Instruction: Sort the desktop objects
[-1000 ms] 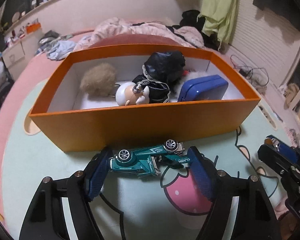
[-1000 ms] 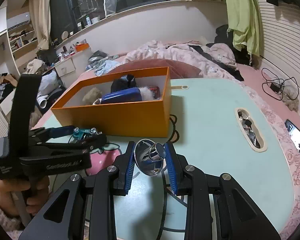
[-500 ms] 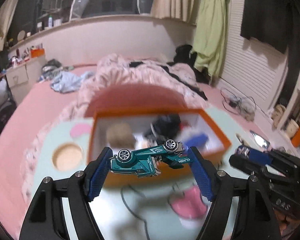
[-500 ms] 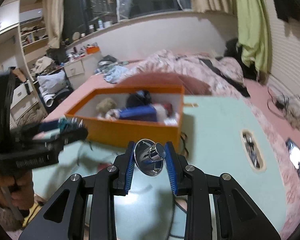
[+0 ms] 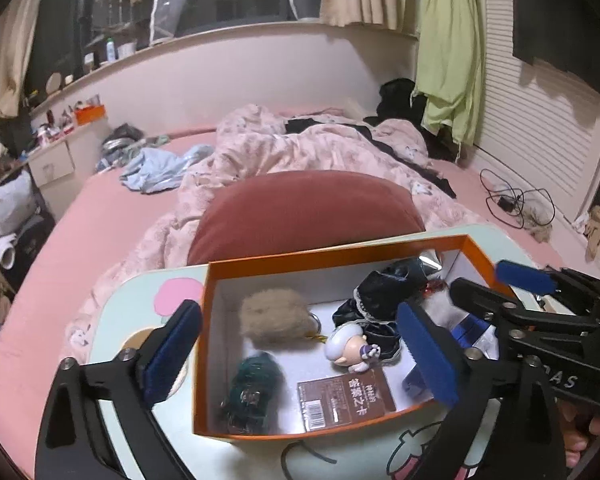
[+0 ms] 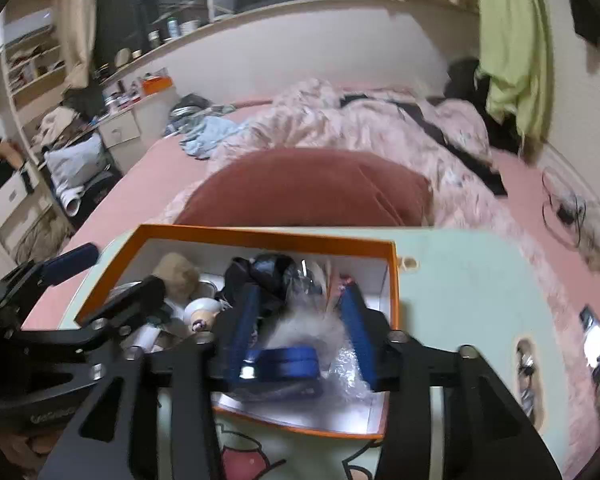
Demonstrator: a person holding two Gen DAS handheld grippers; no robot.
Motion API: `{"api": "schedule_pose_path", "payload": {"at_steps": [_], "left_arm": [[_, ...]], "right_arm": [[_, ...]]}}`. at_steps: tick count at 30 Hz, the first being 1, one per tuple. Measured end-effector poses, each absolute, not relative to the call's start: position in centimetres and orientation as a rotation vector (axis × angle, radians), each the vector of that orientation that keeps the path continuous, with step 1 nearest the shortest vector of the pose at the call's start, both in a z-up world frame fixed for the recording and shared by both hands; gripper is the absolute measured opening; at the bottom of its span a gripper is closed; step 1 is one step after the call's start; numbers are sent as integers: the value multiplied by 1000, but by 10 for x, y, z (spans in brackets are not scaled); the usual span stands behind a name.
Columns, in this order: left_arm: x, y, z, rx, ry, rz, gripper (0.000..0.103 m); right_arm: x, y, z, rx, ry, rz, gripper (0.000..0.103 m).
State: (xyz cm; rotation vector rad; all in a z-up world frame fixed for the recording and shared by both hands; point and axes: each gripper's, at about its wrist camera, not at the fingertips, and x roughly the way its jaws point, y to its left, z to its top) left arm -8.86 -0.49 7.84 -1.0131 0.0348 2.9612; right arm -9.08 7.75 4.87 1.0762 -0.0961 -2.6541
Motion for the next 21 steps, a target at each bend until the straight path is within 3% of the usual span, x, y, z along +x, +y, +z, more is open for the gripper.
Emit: {"api": "schedule_pose_path", "payload": {"at_steps": [9,21], "left_arm": [[-35,-6,95,-963,-25,2970,102],[-17,-5,13,-1290,-70,2893,102]], "right_arm": [[-27,89,77,859,1,-2733,78],[-5,88,25,1094,90,-2628,80]]}}
